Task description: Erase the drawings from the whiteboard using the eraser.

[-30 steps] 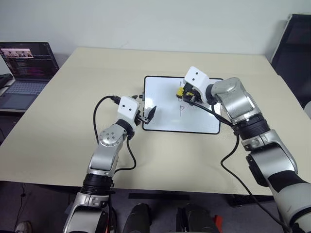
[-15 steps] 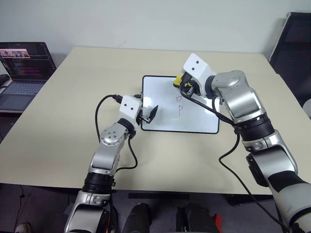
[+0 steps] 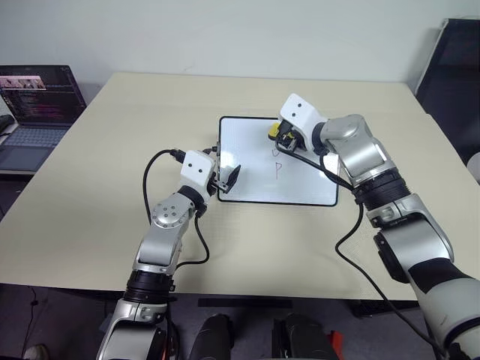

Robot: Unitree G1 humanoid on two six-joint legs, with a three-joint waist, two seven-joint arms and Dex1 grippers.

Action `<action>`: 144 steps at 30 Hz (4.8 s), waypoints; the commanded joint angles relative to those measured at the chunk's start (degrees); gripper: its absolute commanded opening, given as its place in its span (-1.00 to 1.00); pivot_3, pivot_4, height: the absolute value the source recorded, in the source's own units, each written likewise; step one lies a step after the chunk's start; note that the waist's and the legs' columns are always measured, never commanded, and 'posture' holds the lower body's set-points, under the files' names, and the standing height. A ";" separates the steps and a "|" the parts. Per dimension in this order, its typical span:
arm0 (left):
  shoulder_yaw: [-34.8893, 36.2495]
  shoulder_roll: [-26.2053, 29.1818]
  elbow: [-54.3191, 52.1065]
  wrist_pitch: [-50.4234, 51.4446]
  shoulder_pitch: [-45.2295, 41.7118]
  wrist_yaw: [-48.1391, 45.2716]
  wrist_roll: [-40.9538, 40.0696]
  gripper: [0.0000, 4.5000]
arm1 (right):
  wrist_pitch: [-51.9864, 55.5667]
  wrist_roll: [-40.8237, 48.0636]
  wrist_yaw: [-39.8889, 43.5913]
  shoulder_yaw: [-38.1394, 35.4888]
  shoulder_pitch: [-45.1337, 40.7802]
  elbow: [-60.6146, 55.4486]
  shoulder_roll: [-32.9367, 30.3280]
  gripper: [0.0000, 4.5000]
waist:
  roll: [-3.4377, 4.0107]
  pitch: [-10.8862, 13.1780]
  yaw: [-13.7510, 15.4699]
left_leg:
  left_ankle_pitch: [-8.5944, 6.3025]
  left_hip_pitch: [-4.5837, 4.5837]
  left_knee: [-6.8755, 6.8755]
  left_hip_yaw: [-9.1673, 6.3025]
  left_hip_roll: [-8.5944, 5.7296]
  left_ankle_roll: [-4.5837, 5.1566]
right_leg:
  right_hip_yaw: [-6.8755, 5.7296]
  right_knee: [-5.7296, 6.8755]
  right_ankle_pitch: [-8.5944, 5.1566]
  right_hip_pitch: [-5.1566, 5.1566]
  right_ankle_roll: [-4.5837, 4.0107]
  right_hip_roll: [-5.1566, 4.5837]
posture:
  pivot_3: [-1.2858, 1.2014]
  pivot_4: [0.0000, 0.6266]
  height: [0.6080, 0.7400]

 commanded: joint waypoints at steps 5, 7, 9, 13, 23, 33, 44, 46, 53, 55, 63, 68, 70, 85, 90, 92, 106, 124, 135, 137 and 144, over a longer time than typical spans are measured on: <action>0.33 0.46 -2.78 -0.29 -0.35 -0.03 0.22 1.00 | -3.28 -1.13 -0.46 -0.18 -2.25 2.37 -0.09 -0.58 | 0.00 0.00 0.00 | 0.00 0.02 0.02 0.01 0.00 0.00 | 0.01 0.02 0.00 0.01 0.00 0.00 | 0.03 -0.52 1.00; 0.29 0.41 -2.83 -0.29 -0.28 -0.02 0.24 1.00 | -3.19 -1.32 -0.24 -0.23 -2.07 2.46 -0.16 -0.58 | 0.00 0.00 0.00 | 0.00 0.02 0.02 0.00 0.00 0.00 | 0.01 0.03 0.00 0.01 0.00 0.00 | 0.03 -0.52 1.00; 0.27 0.35 -2.92 -0.22 -0.26 0.02 0.22 1.00 | -3.20 -1.58 0.00 -0.24 -1.83 2.58 -0.33 -0.58 | 0.00 0.00 0.01 | 0.00 0.03 0.02 0.00 0.00 0.00 | 0.01 0.03 0.00 0.02 0.00 0.00 | 0.03 -0.52 1.00; 0.20 0.28 -3.10 -0.14 -0.18 0.04 0.21 1.00 | -2.76 -2.37 1.58 0.52 -0.89 2.77 -1.46 -0.58 | 0.00 0.00 0.04 | 0.00 0.03 0.03 0.00 -0.01 0.00 | 0.00 0.04 0.00 0.03 0.00 0.00 | 0.03 -0.52 1.00; 0.18 -0.12 -3.07 -0.12 -0.06 0.39 0.16 1.00 | -0.95 -3.14 4.71 1.33 2.35 0.66 -6.02 -0.58 | -0.01 -0.01 0.54 | 0.01 0.08 0.08 -0.10 -0.10 0.01 | -0.10 0.00 0.00 0.19 0.01 0.00 | 0.03 -0.52 1.00; 0.06 -0.22 -1.94 -0.75 -0.52 0.18 0.19 1.00 | 0.30 -2.91 5.22 0.94 3.61 -1.46 -8.45 -0.58 | -0.02 -0.01 0.51 | 0.02 0.36 0.09 -0.12 -0.09 0.02 | -0.09 0.01 0.01 0.46 0.02 0.00 | 0.03 -0.52 1.00; -0.06 -0.27 -1.22 -1.54 -0.76 -0.15 0.20 1.00 | 5.05 -0.81 4.33 -0.40 0.91 -8.02 -4.31 -0.58 | -0.01 -0.01 0.20 | 0.02 0.34 0.07 -0.12 -0.05 0.02 | -0.08 0.01 0.01 0.42 0.02 0.00 | 0.03 -0.52 1.00; -0.12 -0.28 -1.41 -1.52 -0.63 -0.15 0.22 1.00 | 5.72 -0.46 4.19 -0.44 0.36 -8.91 -3.44 -0.58 | -0.01 -0.01 -0.04 | 0.02 0.31 0.05 -0.08 -0.04 0.02 | -0.04 0.01 0.01 0.35 0.02 -0.01 | 0.03 -0.52 1.00; -0.13 -0.27 -1.74 -1.49 -0.50 -0.07 0.22 1.00 | 4.30 -0.62 3.24 -0.51 -1.34 -7.12 -2.19 -0.58 | 0.00 0.00 0.03 | 0.02 0.06 0.00 -0.03 -0.02 0.02 | -0.01 0.01 0.01 0.06 0.01 -0.01 | 0.03 -0.52 1.00; -0.16 -0.29 -1.88 -1.49 -0.41 -0.07 0.22 1.00 | 3.27 -0.79 2.80 -0.43 -1.86 -5.70 -2.04 -0.58 | 0.00 0.00 0.06 | 0.01 0.05 0.01 -0.02 -0.03 0.01 | -0.01 -0.01 0.01 0.06 0.01 -0.01 | 0.03 -0.52 1.00; -0.22 -0.40 -2.33 -1.38 -0.10 0.18 0.32 1.00 | 1.00 -0.98 2.47 -0.03 -2.79 -2.68 -1.59 -0.58 | 0.00 0.00 0.04 | 0.01 0.05 0.00 0.00 -0.02 0.02 | -0.01 -0.01 0.01 0.05 0.01 -0.01 | 0.03 -0.52 1.00; -0.40 -0.65 -2.32 -1.21 -0.38 0.29 0.35 1.00 | -1.03 -1.57 2.04 0.56 -2.79 0.18 -1.18 -0.58 | 0.00 0.00 0.03 | 0.01 0.05 0.00 0.00 -0.02 0.02 | 0.00 0.00 0.01 0.05 0.01 -0.01 | 0.03 -0.52 1.00; -0.37 -0.64 -2.32 -1.21 -0.33 0.27 0.38 1.00 | -1.88 -1.80 1.71 0.68 -2.84 1.55 -1.10 -0.58 | 0.00 0.00 0.02 | 0.01 0.06 0.00 0.01 -0.02 0.02 | 0.00 0.00 0.01 0.05 0.01 -0.01 | 0.03 -0.52 1.00; -0.33 -0.75 -2.89 -0.88 0.07 0.47 0.46 1.00 | -4.88 -1.71 0.88 0.52 -5.45 6.62 0.34 -0.58 | 0.00 0.00 -0.06 | 0.02 0.12 0.03 0.04 0.00 0.02 | 0.03 0.07 0.01 0.08 0.01 0.00 | 0.03 -0.52 1.00; -0.10 -0.66 -3.05 -0.87 0.27 0.51 0.43 1.00 | -5.08 -1.56 1.02 0.53 -5.64 7.17 0.97 -0.58 | 0.00 0.00 -0.10 | 0.02 0.13 0.03 0.05 0.01 0.02 | 0.04 0.07 0.01 0.08 0.01 -0.01 | 0.03 -0.52 1.00; -0.12 -0.67 -3.11 -0.85 0.31 0.54 0.45 1.00 | -5.10 -1.57 1.20 0.64 -5.62 7.24 1.14 -0.58 | 0.00 0.00 -0.15 | 0.02 0.14 0.03 0.06 0.02 0.02 | 0.05 0.08 0.01 0.08 0.00 0.00 | 0.03 -0.52 1.00; -0.31 -1.13 -2.80 -0.89 0.01 0.48 0.28 1.00 | 3.17 -2.56 6.99 1.16 -1.95 5.41 -4.84 -0.58 | 0.00 -0.01 0.42 | 0.02 0.15 0.06 -0.05 -0.05 0.02 | -0.04 0.05 0.02 0.20 0.01 -0.01 | 0.03 -0.52 1.00; -0.51 -1.01 -1.81 -1.48 -0.66 -0.71 0.16 1.00 | 16.32 0.72 5.34 -4.11 1.69 -14.84 -6.25 -0.58 | 0.00 0.00 0.38 | 0.02 0.18 0.06 -0.08 -0.08 0.03 | -0.05 0.01 0.02 0.24 0.03 -0.01 | 0.03 -0.52 1.00; -0.66 -0.39 -3.45 0.47 -0.98 -2.12 -0.27 1.00 | 40.19 4.65 -2.55 -11.13 12.09 -45.19 -4.34 -0.58 | 0.00 0.00 0.19 | 0.01 -0.09 0.03 -0.10 -0.03 0.02 | -0.04 -0.02 0.01 -0.01 0.02 -0.08 | 0.03 -0.52 1.00; -0.53 -0.18 -4.76 1.22 0.15 -2.36 -0.50 1.00 | 42.78 4.97 -4.65 -11.80 13.82 -48.53 -3.85 -0.58 | 0.00 0.00 0.20 | 0.02 -0.09 0.04 -0.11 -0.04 0.02 | -0.04 -0.01 0.01 0.00 0.02 -0.07 | 0.03 -0.52 1.00; -0.04 0.06 -15.97 6.61 9.58 -2.30 -2.36 1.00 | 49.91 3.86 -18.14 -22.52 26.41 -63.08 4.61 -0.58 | 0.00 0.00 0.15 | 0.01 -0.10 -0.02 -0.12 0.00 0.01 | -0.01 -0.02 0.00 -0.02 0.02 -0.09 | 0.03 -0.52 1.00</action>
